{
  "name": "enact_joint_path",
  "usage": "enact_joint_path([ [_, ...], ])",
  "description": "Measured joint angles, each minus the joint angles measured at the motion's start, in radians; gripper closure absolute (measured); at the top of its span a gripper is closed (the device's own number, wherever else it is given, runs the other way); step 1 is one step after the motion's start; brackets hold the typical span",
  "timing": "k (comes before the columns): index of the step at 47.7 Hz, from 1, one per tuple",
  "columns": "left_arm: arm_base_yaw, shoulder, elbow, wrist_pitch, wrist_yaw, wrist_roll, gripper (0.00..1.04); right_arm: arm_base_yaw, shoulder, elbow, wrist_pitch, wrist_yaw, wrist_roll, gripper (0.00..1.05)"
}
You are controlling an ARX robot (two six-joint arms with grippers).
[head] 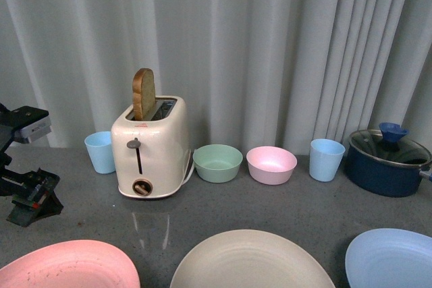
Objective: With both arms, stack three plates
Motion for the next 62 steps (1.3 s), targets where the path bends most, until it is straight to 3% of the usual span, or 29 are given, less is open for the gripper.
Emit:
enact_joint_path([
  [12, 0.119, 0.091, 0.087, -0.104, 0.049, 0.02, 0.07, 0.0, 0.0, 0.0, 0.0, 0.0, 0.0, 0.07],
  [20, 0.196, 0.103, 0.097, -0.206, 0.134, 0.015, 0.07, 0.0, 0.0, 0.0, 0.0, 0.0, 0.0, 0.07],
  [30, 0.248, 0.085, 0.043, -0.223, 0.223, 0.042, 0.07, 0.0, 0.0, 0.0, 0.0, 0.0, 0.0, 0.07],
  [44, 0.265, 0.1, -0.031, -0.117, 0.174, 0.129, 0.07, 0.0, 0.0, 0.0, 0.0, 0.0, 0.0, 0.07],
  [62, 0.251, 0.15, -0.036, -0.114, 0.156, 0.139, 0.07, 0.0, 0.0, 0.0, 0.0, 0.0, 0.0, 0.07],
])
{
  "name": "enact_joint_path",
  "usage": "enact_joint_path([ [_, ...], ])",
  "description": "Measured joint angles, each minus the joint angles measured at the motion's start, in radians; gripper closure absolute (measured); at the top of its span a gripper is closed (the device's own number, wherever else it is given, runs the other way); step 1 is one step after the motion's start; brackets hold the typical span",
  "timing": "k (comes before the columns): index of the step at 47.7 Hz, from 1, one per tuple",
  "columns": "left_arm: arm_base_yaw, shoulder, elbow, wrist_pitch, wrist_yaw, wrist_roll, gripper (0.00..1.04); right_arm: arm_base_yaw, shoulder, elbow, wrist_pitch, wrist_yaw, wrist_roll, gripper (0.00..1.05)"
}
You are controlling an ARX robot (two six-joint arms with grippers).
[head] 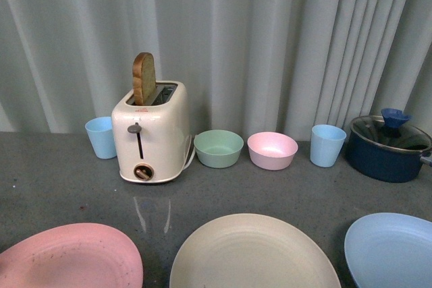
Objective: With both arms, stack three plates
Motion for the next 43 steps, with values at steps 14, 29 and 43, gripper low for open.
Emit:
enact_joint_path([
  [14, -0.011, 0.05, -0.015, 0.039, -0.018, 0.003, 0.07, 0.0, 0.0, 0.0, 0.0, 0.0, 0.0, 0.07],
  [29, -0.029, 0.071, -0.045, 0.074, -0.037, 0.018, 0.07, 0.0, 0.0, 0.0, 0.0, 0.0, 0.0, 0.07],
  [43, -0.045, 0.071, -0.067, 0.101, -0.051, 0.04, 0.48, 0.0, 0.0, 0.0, 0.0, 0.0, 0.0, 0.07],
])
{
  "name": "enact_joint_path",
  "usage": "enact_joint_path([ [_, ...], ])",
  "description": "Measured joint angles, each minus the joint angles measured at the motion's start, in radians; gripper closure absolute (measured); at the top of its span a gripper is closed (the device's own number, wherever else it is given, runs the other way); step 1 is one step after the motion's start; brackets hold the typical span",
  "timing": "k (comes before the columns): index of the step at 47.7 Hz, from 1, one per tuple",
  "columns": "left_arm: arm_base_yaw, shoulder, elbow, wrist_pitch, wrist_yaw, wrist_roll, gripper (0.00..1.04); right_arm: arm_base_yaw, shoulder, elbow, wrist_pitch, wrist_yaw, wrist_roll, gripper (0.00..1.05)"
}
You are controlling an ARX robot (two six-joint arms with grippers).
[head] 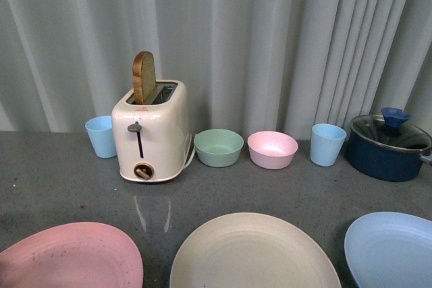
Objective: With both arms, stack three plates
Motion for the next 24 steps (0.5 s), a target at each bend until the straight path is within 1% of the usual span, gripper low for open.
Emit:
enact_joint_path([
  [3, -0.002, 0.0, -0.001, 0.0, 0.004, 0.0, 0.55, 0.0, 0.0, 0.0, 0.0, 0.0, 0.0, 0.07],
  [4, -0.003, 0.0, -0.002, 0.0, 0.009, 0.0, 0.61, 0.0, 0.0, 0.0, 0.0, 0.0, 0.0, 0.07],
  [8, -0.006, 0.0, -0.002, -0.003, 0.014, 0.0, 0.71, 0.0, 0.0, 0.0, 0.0, 0.0, 0.0, 0.07],
  [13, -0.008, -0.003, -0.002, -0.009, 0.032, -0.011, 0.88, 0.0, 0.0, 0.0, 0.0, 0.0, 0.0, 0.07],
  [17, -0.008, -0.008, 0.0, -0.021, 0.052, -0.03, 0.97, 0.0, 0.0, 0.0, 0.0, 0.0, 0.0, 0.07],
  [19, -0.006, -0.01, 0.003, -0.03, 0.06, -0.037, 0.99, 0.0, 0.0, 0.0, 0.0, 0.0, 0.0, 0.07],
  [24, -0.005, -0.014, 0.014, -0.051, 0.074, -0.048, 1.0, 0.0, 0.0, 0.0, 0.0, 0.0, 0.0, 0.07],
])
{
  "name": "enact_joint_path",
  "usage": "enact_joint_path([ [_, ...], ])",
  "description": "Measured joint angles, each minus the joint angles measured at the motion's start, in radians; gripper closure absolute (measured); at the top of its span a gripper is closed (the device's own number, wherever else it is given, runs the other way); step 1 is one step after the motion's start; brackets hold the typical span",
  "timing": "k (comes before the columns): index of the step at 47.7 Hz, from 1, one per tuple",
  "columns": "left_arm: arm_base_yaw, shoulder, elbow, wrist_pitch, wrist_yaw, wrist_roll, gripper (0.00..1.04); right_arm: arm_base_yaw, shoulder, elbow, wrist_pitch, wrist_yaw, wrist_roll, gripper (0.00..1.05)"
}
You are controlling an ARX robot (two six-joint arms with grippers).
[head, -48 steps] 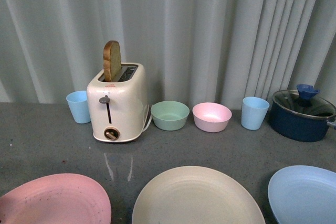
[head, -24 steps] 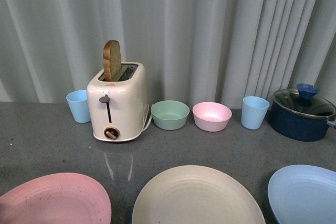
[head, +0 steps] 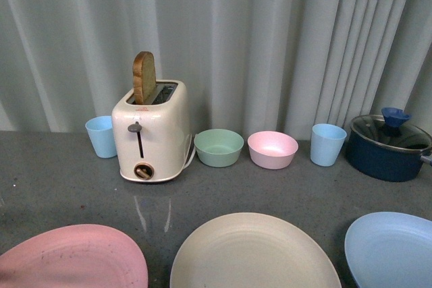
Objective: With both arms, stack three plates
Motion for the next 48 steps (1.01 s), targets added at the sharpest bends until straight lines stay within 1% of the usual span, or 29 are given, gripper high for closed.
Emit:
enact_joint_path([
  [12, 0.007, -0.003, 0.09, -0.113, 0.027, -0.005, 1.0, 0.0, 0.0, 0.0, 0.0, 0.0, 0.0, 0.07],
  [19, 0.019, -0.003, 0.193, -0.195, 0.035, -0.006, 1.01, 0.0, 0.0, 0.0, 0.0, 0.0, 0.0, 0.07],
  [26, 0.029, -0.013, 0.35, -0.3, 0.032, -0.008, 1.01, 0.0, 0.0, 0.0, 0.0, 0.0, 0.0, 0.07],
  [32, 0.024, -0.026, 0.427, -0.347, 0.043, -0.01, 1.01, 0.0, 0.0, 0.0, 0.0, 0.0, 0.0, 0.07],
  [41, -0.013, -0.085, 0.476, -0.393, 0.093, -0.023, 1.01, 0.0, 0.0, 0.0, 0.0, 0.0, 0.0, 0.07],
  [45, -0.042, -0.133, 0.452, -0.392, 0.109, -0.027, 1.01, 0.0, 0.0, 0.0, 0.0, 0.0, 0.0, 0.07],
  [48, -0.082, -0.194, 0.391, -0.386, 0.129, -0.024, 1.01, 0.0, 0.0, 0.0, 0.0, 0.0, 0.0, 0.07],
])
